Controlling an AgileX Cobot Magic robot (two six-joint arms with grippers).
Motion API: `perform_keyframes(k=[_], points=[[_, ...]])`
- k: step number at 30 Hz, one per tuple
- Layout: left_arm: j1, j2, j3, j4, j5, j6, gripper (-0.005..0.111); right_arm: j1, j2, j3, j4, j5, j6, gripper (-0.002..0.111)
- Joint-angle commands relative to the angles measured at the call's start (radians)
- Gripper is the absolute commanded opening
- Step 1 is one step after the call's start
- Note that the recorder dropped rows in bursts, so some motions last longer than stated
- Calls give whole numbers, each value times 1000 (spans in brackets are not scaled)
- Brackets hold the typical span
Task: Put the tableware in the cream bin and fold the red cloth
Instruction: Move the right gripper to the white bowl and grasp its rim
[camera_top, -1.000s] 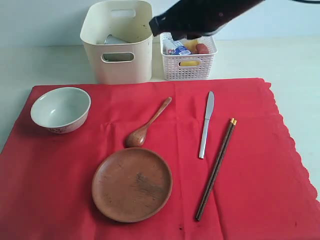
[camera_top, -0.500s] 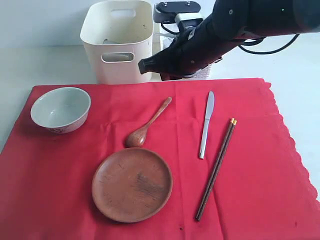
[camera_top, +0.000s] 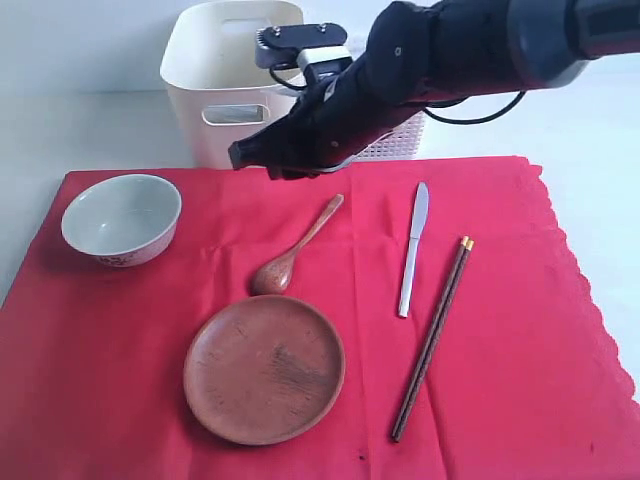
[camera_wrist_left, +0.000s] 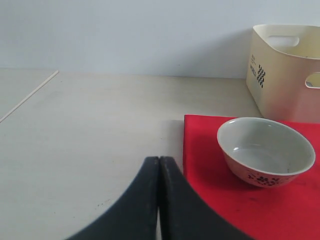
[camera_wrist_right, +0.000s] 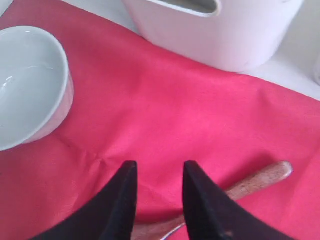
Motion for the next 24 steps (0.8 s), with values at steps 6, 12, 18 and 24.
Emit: perform_keyframes(k=[6, 12, 18, 24], points=[[-5, -5, 1, -4, -8, -8, 1, 57, 95, -144, 4, 0, -10, 70], [-5, -5, 1, -4, -8, -8, 1, 62, 142, -245, 7, 81, -8, 74], [-5, -5, 1, -4, -8, -8, 1, 87, 292, -408, 12, 113, -8, 74], [-5, -5, 1, -4, -8, -8, 1, 87, 451, -612, 87, 186, -10, 74]])
